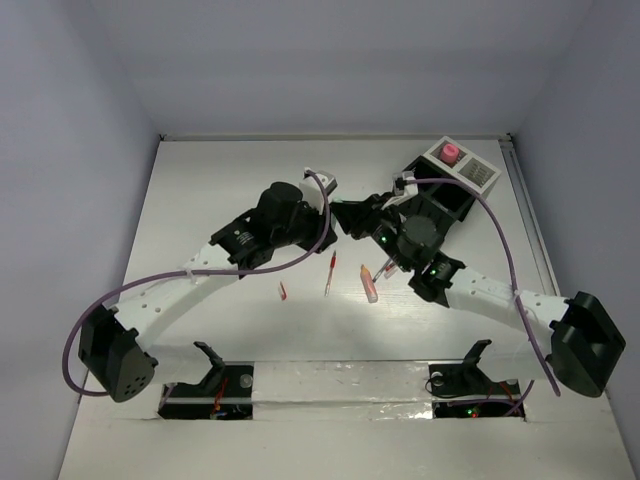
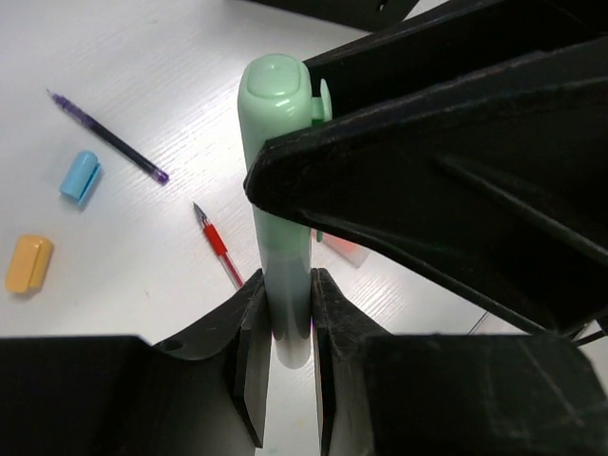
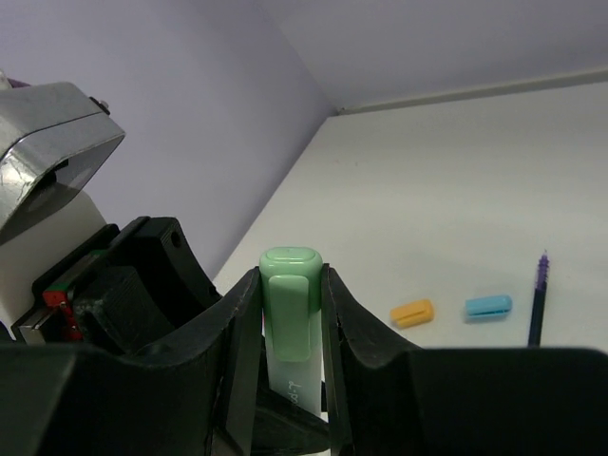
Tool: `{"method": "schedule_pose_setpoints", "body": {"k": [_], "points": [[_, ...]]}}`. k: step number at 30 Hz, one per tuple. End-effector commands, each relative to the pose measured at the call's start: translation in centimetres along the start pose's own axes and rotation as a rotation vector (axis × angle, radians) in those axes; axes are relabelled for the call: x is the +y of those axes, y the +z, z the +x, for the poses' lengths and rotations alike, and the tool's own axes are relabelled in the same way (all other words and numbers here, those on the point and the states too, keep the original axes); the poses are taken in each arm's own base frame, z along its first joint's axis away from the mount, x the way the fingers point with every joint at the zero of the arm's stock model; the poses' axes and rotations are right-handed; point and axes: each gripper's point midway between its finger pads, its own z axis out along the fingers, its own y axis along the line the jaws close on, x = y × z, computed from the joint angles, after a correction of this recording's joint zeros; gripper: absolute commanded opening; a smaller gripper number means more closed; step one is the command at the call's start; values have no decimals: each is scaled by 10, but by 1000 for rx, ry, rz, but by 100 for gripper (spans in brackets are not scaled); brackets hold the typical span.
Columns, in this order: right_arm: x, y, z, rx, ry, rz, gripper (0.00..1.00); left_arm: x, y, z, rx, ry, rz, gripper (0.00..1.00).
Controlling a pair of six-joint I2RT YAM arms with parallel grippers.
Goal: Sort the stationery into containers
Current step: Close the pen cap on the pen, then place the pen in the storage box.
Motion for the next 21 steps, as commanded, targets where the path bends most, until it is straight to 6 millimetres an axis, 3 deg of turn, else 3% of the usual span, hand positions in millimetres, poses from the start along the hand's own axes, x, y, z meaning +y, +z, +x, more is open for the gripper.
{"method": "schedule_pose_setpoints", "body": {"k": [1,5,7,12,14,16,17,19,21], "points": [[-28,-93,187,741,-29,19,0,-51,-95,-229,-819,109,131,0],[-35,-94,180,735,-62,71,0,-48,-111,-233,-846,123,97,0],[-40,-92,167,690,-77,102,0,-54,-122,-234,-863,127,119,0],[-27,-67,122,555,-53,78,0,-59,-104,-200,-808,66,213,0],[-14,-47,99,477,-47,53,0,-58,-90,-183,-761,35,239,0],[-19,-30,75,406,-32,75,0,-59,-78,-168,-712,8,258,2],[-11,-17,55,345,-19,57,0,-55,-68,-154,-679,-8,252,6],[-18,-3,23,238,13,88,0,-54,-61,-140,-648,-30,257,10],[-11,10,-11,130,51,73,0,-49,-50,-119,-601,-57,251,16]]}}
